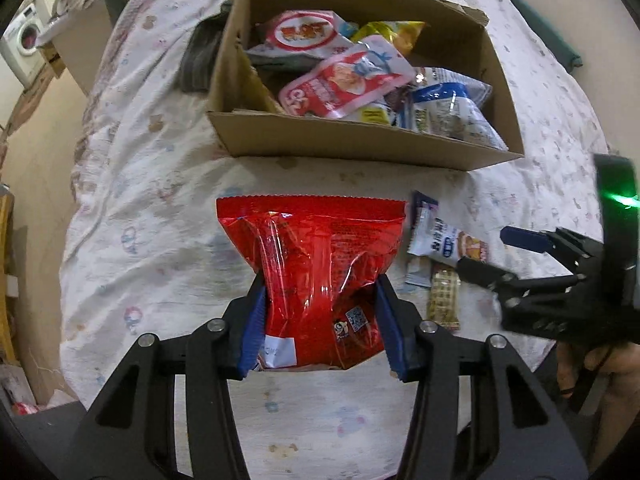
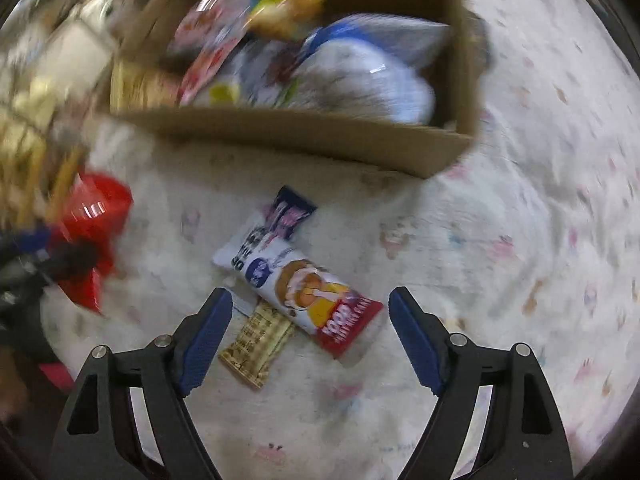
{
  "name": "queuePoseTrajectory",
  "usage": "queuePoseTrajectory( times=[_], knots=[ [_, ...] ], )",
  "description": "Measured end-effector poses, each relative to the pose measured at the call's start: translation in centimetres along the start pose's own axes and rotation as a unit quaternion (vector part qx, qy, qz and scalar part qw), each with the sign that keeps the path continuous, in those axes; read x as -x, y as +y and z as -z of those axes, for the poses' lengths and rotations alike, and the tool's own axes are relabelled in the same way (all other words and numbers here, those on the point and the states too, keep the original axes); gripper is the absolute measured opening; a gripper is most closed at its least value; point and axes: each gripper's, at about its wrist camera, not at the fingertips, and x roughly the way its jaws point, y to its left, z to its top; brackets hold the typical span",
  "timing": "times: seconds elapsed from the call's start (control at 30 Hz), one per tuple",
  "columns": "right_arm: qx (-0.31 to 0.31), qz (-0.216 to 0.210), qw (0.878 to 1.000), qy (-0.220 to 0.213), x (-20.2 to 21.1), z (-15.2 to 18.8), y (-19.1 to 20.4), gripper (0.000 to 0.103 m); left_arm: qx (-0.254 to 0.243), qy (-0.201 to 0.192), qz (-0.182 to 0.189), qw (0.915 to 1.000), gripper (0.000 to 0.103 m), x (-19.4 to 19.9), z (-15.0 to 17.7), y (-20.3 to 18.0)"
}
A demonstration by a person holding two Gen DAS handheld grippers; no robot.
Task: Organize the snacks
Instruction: 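Grasp the red bag with the left tool while the right tool grasps the white rice-cake pack, then carry the red bag and white rice-cake pack over the box with both tools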
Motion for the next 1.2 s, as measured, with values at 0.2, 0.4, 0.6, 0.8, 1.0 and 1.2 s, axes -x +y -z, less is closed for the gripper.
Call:
queuePoseTrajectory(
  times=[0.2, 0.4, 0.6, 0.8, 1.0, 1.2],
  knots=[
    [0.052, 0.039, 0.998, 0.005, -2.0, -0.8, 1.9, 0.081, -0.002, -0.011, -0.025, 0.9996, 0.046, 0.1, 0.5, 1.5],
    [0.075, 0.038, 0.996, 0.016, -2.9, -1.2, 2.4, 0.043, 0.013, -0.004, -0.029, 0.9995, 0.046, -0.5, 0.4, 2.7],
    [0.08, 0.025, 0.996, -0.027, -0.1, -0.9, 2.3, 0.035, 0.014, -0.015, -0.021, 0.9996, 0.046, -0.2, -0.3, 2.1],
    [0.023, -0.072, 0.995, -0.064, 3.9, 0.3, 0.3, 0.035, -0.012, -0.044, -0.016, 0.9988, 0.046, 1.3, -0.6, -0.7],
    [-0.025, -0.137, 0.98, -0.144, 8.6, 0.1, -1.0, 0.035, -0.029, -0.084, -0.017, 0.9959, 0.046, 4.3, -2.9, -2.0],
    [-0.095, -0.13, 0.967, -0.198, 11.0, -3.6, -3.6, 0.035, -0.039, -0.122, -0.048, 0.9906, 0.046, 6.8, -8.2, -2.1]
  ],
)
